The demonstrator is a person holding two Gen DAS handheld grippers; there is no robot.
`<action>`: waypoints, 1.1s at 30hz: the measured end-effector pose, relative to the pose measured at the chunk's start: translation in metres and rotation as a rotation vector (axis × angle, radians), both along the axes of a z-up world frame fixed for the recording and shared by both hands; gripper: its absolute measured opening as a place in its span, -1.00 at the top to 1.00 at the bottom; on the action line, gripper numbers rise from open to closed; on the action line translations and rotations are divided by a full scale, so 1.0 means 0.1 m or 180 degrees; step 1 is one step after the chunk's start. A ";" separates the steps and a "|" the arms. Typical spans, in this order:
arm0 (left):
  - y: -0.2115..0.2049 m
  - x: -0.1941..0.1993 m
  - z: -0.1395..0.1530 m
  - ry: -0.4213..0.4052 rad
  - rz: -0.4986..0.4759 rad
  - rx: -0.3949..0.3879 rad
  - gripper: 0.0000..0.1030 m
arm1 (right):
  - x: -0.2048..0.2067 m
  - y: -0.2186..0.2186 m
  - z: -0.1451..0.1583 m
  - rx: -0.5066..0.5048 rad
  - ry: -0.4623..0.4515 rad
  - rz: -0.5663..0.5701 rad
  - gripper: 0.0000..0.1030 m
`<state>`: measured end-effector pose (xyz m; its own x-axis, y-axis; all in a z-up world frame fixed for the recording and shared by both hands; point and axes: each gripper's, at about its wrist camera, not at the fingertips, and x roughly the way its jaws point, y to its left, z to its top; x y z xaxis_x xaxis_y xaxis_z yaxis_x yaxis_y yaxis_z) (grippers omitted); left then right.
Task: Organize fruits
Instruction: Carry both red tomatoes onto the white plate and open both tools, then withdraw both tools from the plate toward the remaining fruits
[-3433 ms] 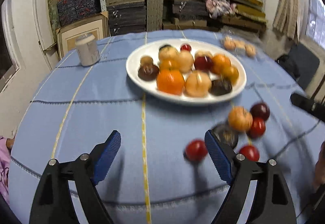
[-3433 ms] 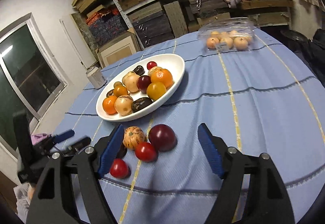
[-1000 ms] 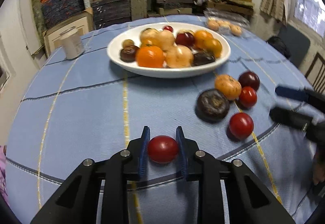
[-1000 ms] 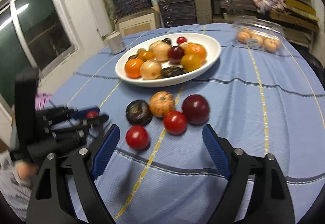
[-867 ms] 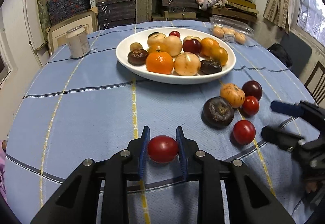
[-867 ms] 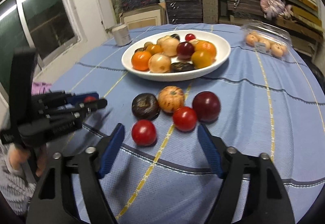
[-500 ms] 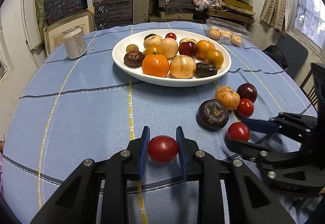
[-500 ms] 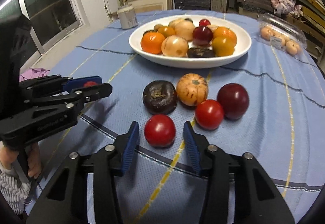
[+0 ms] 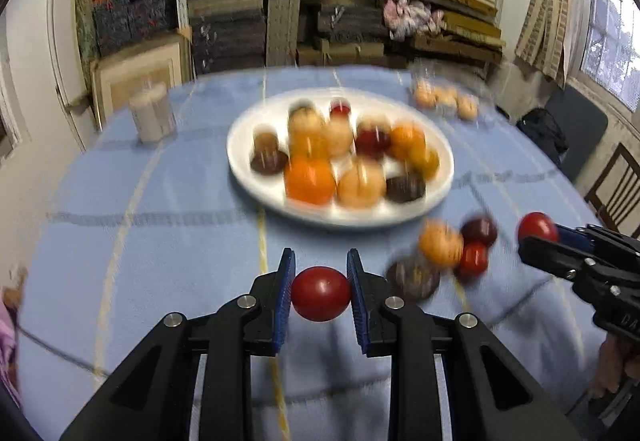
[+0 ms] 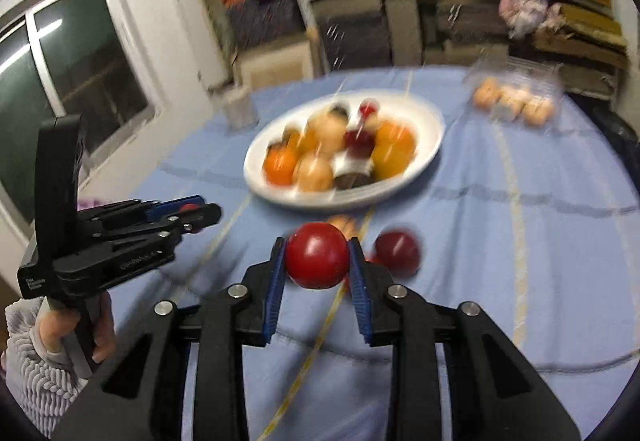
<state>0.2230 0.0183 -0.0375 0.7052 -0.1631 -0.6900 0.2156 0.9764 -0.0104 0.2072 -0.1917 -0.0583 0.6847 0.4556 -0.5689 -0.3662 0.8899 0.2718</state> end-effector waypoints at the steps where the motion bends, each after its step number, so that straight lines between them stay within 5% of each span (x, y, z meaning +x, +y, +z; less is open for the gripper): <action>1: -0.01 0.09 0.15 -0.0078 0.0011 0.0017 0.49 | 0.04 -0.03 0.07 0.0004 -0.0035 -0.0028 0.43; 9: -0.10 0.78 0.46 -0.0171 0.0091 0.0062 0.49 | 0.80 0.05 0.45 0.0010 -0.0077 -0.0077 0.43; 20: 0.00 1.58 -0.18 0.0251 0.0272 -0.0036 0.45 | 1.51 0.54 -0.07 -0.0345 0.0243 0.0039 0.39; 22: 0.04 1.57 -0.17 0.0226 0.0343 -0.0063 0.26 | 1.51 0.53 -0.10 -0.0346 0.0235 -0.0009 0.19; 24: 0.10 1.52 -0.14 0.0244 0.0355 -0.0170 -0.20 | 1.47 0.45 -0.06 -0.0219 0.0232 -0.0036 0.08; 28: 0.25 1.20 0.03 0.0143 0.0451 -0.0286 -0.39 | 1.22 0.26 0.14 -0.0089 0.0110 -0.0120 -0.06; 32: 0.33 0.69 0.19 -0.0012 0.0496 -0.0434 -0.71 | 0.74 -0.05 0.37 0.0140 -0.0127 -0.0280 -0.67; 33: 0.32 0.54 0.21 -0.0060 0.0500 -0.0470 -0.78 | 0.58 -0.16 0.39 0.0249 -0.0197 -0.0344 -0.69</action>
<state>0.2766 0.0506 -0.0162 0.7424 -0.1486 -0.6533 0.0625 0.9862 -0.1533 0.2649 -0.2081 -0.0197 0.7648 0.4185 -0.4898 -0.2876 0.9021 0.3217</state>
